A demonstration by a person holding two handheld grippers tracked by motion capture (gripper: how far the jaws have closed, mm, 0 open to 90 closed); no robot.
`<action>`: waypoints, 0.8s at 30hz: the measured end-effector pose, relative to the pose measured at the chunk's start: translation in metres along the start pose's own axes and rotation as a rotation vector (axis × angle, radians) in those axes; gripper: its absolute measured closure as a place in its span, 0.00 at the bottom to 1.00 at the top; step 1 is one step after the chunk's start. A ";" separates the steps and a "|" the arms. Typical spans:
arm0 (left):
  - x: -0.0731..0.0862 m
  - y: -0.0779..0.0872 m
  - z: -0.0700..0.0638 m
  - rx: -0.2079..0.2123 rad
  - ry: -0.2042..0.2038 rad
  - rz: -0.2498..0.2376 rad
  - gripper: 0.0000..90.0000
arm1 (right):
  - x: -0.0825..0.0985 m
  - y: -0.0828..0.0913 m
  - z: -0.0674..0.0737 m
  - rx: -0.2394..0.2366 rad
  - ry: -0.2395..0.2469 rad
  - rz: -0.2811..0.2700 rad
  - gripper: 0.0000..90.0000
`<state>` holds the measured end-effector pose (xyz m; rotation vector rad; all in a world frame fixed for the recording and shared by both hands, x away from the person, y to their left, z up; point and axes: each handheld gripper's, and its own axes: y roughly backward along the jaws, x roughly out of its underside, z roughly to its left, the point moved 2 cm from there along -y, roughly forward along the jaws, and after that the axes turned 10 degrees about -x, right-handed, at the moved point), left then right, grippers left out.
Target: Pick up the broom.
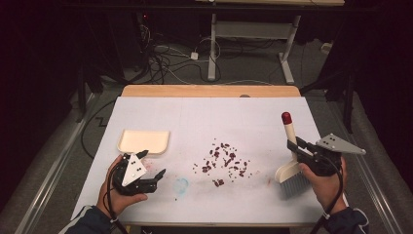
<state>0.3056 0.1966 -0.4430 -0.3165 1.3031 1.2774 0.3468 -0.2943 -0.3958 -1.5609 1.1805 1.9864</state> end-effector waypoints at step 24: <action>-0.123 -0.040 -0.127 0.379 0.016 -0.156 0.30 | -0.055 -0.045 0.124 -0.129 0.213 -0.175 0.79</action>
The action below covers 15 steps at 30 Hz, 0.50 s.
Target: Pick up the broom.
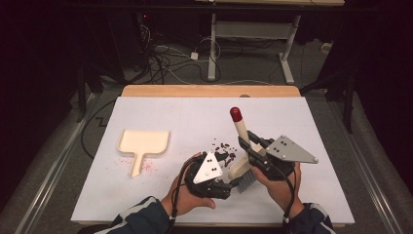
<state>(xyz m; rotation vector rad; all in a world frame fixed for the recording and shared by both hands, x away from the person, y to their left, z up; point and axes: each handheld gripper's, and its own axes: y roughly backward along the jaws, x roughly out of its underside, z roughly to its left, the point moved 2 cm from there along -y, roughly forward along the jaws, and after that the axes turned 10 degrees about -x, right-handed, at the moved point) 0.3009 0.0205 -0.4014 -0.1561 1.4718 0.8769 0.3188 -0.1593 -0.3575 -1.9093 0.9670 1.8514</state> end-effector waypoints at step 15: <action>0.009 0.001 0.019 0.052 0.001 0.038 0.69 | -0.007 0.002 0.017 -0.051 0.005 -0.026 0.78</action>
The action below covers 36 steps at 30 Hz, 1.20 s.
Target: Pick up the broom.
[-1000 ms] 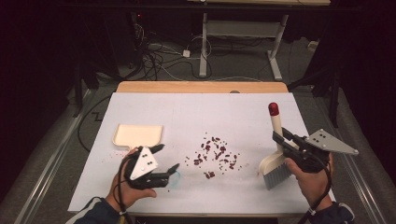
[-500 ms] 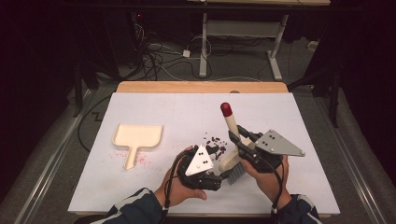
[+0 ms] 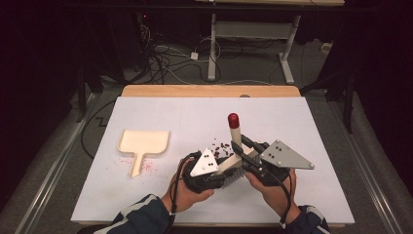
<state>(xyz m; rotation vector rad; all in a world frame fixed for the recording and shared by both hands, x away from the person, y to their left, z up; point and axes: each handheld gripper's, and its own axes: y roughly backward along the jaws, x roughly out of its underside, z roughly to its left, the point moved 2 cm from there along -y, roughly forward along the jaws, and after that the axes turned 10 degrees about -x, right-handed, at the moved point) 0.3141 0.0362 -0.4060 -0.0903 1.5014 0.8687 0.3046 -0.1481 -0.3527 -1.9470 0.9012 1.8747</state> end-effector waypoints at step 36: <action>0.031 0.045 0.028 0.260 -0.208 0.082 0.67 | 0.067 -0.037 0.002 -0.696 0.177 0.465 0.72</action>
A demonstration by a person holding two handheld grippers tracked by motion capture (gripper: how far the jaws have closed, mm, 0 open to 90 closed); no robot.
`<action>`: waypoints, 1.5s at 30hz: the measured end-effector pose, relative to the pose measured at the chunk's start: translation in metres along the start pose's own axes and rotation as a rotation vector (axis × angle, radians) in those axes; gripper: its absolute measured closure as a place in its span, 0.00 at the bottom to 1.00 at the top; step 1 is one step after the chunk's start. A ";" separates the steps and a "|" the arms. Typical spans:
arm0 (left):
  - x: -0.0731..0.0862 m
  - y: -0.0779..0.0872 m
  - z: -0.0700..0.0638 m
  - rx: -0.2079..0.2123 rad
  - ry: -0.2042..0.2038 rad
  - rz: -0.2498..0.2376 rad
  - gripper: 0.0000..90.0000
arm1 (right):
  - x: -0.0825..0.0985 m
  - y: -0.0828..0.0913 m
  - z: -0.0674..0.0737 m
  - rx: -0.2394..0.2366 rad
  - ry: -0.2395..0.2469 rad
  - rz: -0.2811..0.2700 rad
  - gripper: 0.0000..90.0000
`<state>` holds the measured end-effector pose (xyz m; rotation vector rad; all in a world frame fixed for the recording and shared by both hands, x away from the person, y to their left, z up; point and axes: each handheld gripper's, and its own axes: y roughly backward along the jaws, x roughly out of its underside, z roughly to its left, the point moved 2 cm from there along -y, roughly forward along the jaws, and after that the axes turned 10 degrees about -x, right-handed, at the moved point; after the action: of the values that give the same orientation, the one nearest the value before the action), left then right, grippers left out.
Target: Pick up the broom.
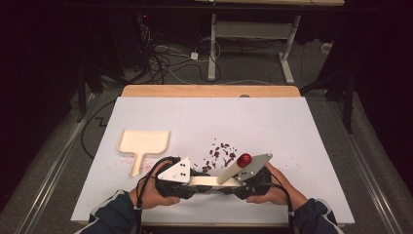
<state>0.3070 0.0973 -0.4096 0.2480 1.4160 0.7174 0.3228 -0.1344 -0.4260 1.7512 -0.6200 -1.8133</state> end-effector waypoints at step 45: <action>0.113 0.091 0.029 -0.749 0.219 0.128 0.24 | -0.020 -0.041 -0.010 0.163 -0.412 0.050 0.76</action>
<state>0.3055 0.2406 -0.4447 -0.3383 1.2439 1.3550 0.3300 -0.0900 -0.4381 1.4473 -0.9890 -2.1575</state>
